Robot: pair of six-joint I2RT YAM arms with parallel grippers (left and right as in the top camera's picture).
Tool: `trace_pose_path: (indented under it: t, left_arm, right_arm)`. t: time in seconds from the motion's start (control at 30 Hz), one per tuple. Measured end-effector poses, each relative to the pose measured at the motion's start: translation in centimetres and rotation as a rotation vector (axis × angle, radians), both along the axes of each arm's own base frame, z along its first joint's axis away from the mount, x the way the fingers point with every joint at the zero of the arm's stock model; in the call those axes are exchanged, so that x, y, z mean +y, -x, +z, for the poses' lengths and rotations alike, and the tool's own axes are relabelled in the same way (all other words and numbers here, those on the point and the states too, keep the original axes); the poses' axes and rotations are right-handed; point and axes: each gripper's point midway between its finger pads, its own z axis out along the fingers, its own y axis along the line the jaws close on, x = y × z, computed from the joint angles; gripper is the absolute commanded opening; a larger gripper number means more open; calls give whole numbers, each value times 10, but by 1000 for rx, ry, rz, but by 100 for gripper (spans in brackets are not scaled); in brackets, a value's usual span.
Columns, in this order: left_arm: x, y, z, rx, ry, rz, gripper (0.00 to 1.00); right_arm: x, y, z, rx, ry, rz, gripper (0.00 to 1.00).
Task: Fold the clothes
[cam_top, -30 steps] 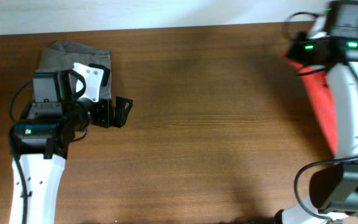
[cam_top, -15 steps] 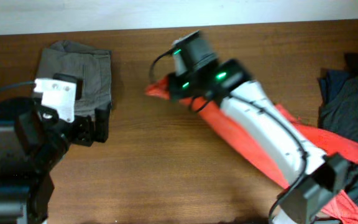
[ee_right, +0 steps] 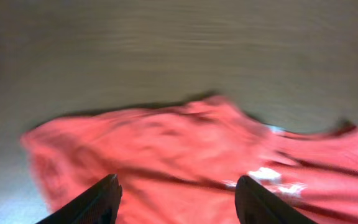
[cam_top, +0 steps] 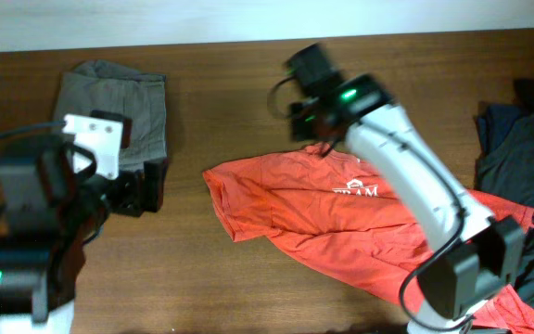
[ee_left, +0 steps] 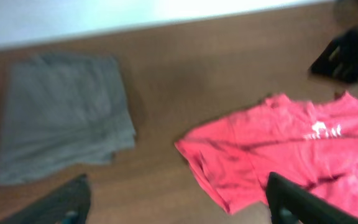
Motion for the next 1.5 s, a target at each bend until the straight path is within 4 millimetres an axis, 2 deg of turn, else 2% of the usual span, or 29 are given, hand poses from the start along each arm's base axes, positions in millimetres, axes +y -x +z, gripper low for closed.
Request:
trace_pose_path:
  t: [0.1,0.17,0.23,0.27,0.3,0.4,0.43,0.47,0.6,0.67,0.7,0.73,0.77,0.8,0.93,1.13,1.2,1.33,1.5]
  left_arm:
    - [-9,-17,-36,147,16,-31,82]
    - [-22,-30,-66,258,26,-73,82]
    - [-38,-40,-95,355,29,-119,82]
    - [-46,-45,-110,402,26,-143,78]
    - [-55,-50,-126,446,20,-171,73]
    - [-74,-64,-182,580,-14,-219,73]
    - [-78,-70,-208,635,-30,-223,73]
    - [-79,-73,-223,667,-37,-221,72]
    - [-76,-88,-274,732,-73,-194,72]
    - [-73,-92,-293,753,-96,-180,66]
    - [-72,-94,-300,756,-102,-176,56]
    - [-72,-96,-302,756,-103,-171,45]
    - [-71,-97,-311,767,-109,-168,17]
    - [-70,-96,-315,780,-114,-164,1]
    - [-66,-85,-331,851,-126,-143,1]
    - [-52,-64,-331,960,-145,-43,1]
    - [-42,-54,-328,1005,-157,-8,1]
    - [-22,-47,-309,1022,-161,56,1]
    - [1,-45,-268,956,-142,133,1]
  right_arm:
    - [-50,-5,-5,60,-28,-108,69]
    - [-74,-4,-8,94,-45,-160,69]
    - [-85,0,-10,122,-60,-185,70]
    - [-91,3,-11,138,-66,-198,70]
    - [-96,6,-12,157,-69,-209,71]
    - [-104,14,-15,198,-70,-216,72]
    - [-107,22,-17,229,-60,-211,72]
    - [-107,24,-17,236,-56,-203,72]
    - [-107,28,-19,256,-49,-183,73]
    - [-107,31,-23,267,-46,-181,73]
    - [-108,32,-24,272,-45,-180,73]
    - [-108,33,-25,276,-44,-181,72]
    - [-108,33,-25,276,-44,-180,73]
    - [-108,33,-25,276,-44,-180,73]
    - [-107,34,-25,281,-46,-179,73]
    - [-108,37,-25,293,-33,-162,73]
    - [-110,38,-25,297,-25,-162,74]
    - [-110,40,-26,304,-23,-162,74]
    - [-110,42,-26,313,-21,-161,77]
